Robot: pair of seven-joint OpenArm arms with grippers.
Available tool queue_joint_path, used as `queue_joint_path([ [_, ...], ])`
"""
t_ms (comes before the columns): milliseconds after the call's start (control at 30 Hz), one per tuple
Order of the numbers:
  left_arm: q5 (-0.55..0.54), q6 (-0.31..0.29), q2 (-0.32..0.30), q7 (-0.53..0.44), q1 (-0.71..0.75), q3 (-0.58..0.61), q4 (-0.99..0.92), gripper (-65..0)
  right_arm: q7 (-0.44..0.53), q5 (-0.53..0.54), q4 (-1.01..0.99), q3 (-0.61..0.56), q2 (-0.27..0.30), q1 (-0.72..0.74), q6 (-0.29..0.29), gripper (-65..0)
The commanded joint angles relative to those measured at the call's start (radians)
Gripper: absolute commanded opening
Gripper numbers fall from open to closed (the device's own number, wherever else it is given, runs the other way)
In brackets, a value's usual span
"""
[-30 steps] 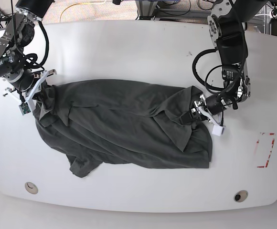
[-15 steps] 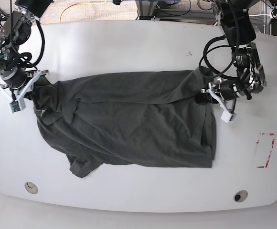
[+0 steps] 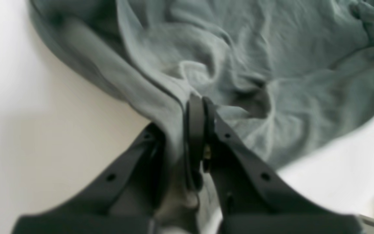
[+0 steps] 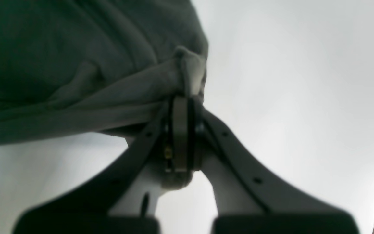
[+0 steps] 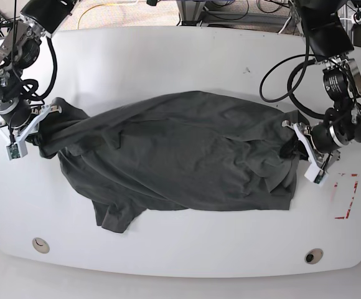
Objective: Fold the T-shirt properly
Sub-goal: 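Lift the shirt with both grippers and shake it out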
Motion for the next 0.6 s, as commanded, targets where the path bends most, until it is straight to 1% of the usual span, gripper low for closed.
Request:
queue_joint_path([
  [0, -0.022, -0.002, -0.016, -0.01, -0.095, -0.005, 0.052, -64.3, 0.025, 0.01, 0.013, -0.006, 0.026, 0.072, -0.001, -65.0],
  [33, -0.021, -0.002, -0.016, -0.004, -0.117, -0.005, 0.056, -64.3, 0.025, 0.006, 0.013, -0.014, 0.028, 0.087, -0.001, -65.0],
  [167, -0.018, -0.002, -0.012, 0.007, -0.233, -0.048, 0.061, -64.3, 0.025, -0.043, 0.011, -0.068, 0.069, 0.176, -0.001, -65.0],
  [233, -0.015, -0.002, -0.012, 0.008, -0.284, -0.063, 0.059, -64.3, 0.025, -0.063, 0.011, -0.091, 0.077, 0.211, -0.001, -65.0],
  [367, 0.041, -0.002, -0.015, 0.031, -0.401, -0.072, 0.058, -64.2, 0.025, -0.099, 0.011, -0.137, 0.088, 0.291, -0.001, -65.0],
  [433, 0.081, -0.002, -0.013, 0.049, -0.476, -0.074, 0.056, -64.2, 0.025, -0.123, 0.01, -0.169, 0.108, 0.34, -0.001, -65.0],
  [567, 0.131, -0.002, -0.01, 0.049, -0.592, -0.074, 0.039, -64.2, 0.025, -0.148, -0.024, -0.223, 0.131, 0.44, -0.001, -65.0],
])
